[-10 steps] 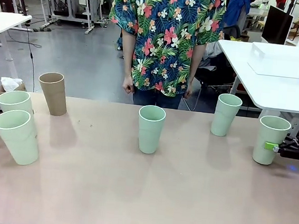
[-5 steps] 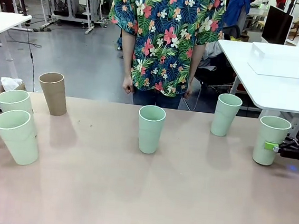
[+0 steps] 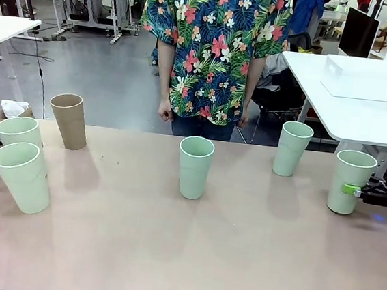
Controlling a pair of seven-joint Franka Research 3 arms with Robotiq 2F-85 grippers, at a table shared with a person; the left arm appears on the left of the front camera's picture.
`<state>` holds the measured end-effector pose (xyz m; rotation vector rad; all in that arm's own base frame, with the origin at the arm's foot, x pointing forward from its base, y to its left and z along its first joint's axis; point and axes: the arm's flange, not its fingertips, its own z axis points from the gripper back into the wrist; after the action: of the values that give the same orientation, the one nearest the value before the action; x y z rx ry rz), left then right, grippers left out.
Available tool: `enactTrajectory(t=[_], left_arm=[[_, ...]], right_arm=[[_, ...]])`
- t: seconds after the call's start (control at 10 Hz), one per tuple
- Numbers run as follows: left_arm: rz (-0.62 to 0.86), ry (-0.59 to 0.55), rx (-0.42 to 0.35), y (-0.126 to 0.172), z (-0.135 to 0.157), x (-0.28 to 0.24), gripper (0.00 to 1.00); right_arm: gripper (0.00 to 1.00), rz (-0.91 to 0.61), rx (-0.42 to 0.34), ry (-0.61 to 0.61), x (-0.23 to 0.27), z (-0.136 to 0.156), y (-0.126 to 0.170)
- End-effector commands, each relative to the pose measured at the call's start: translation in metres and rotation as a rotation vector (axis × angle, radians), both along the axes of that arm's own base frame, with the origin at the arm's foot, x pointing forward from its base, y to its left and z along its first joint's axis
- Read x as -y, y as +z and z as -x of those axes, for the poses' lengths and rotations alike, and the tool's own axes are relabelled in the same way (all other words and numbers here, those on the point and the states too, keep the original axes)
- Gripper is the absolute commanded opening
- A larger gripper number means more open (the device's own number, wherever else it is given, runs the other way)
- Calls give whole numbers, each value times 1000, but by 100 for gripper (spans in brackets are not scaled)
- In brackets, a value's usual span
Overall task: Stack the cups and store them in the basket.
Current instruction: Pick up two Reusable plastic cups , one in each hand.
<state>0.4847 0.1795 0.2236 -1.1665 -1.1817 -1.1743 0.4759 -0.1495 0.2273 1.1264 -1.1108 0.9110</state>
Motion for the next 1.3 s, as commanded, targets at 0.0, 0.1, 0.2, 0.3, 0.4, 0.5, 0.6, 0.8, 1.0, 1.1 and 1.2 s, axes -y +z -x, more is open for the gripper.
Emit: enactTrajectory(t=[0.0,0.1,0.2,0.3,0.4,0.5,0.6,0.8,1.0,1.1,1.2], left_arm=[[2,-1,3,1,0,1,24],[2,-1,3,1,0,1,24],[0,0,0,0,0,0,85],[-32,32,30,23,1,-6,85],[-23,69,47,50,0,-14,85],[-24,91,56,74,3,-20,85],[-26,139,76,98,6,-24,85],[-38,160,93,144,22,-21,85],[-31,162,111,199,43,5,85],[-32,168,107,222,55,21,85],[-43,169,121,239,68,42,85]], right_arm=[[40,1,1,-6,0,0,0],[40,1,1,-6,0,0,0],[86,0,0,0,0,0,0],[86,27,8,-48,-9,6,27],[86,38,30,-95,-20,17,60],[86,40,40,-114,-29,24,86],[86,62,29,-146,-36,29,109],[86,53,44,-142,-61,41,149],[86,43,47,-138,-100,57,181],[86,37,48,-146,-115,63,192],[86,35,56,-158,-125,70,198]])
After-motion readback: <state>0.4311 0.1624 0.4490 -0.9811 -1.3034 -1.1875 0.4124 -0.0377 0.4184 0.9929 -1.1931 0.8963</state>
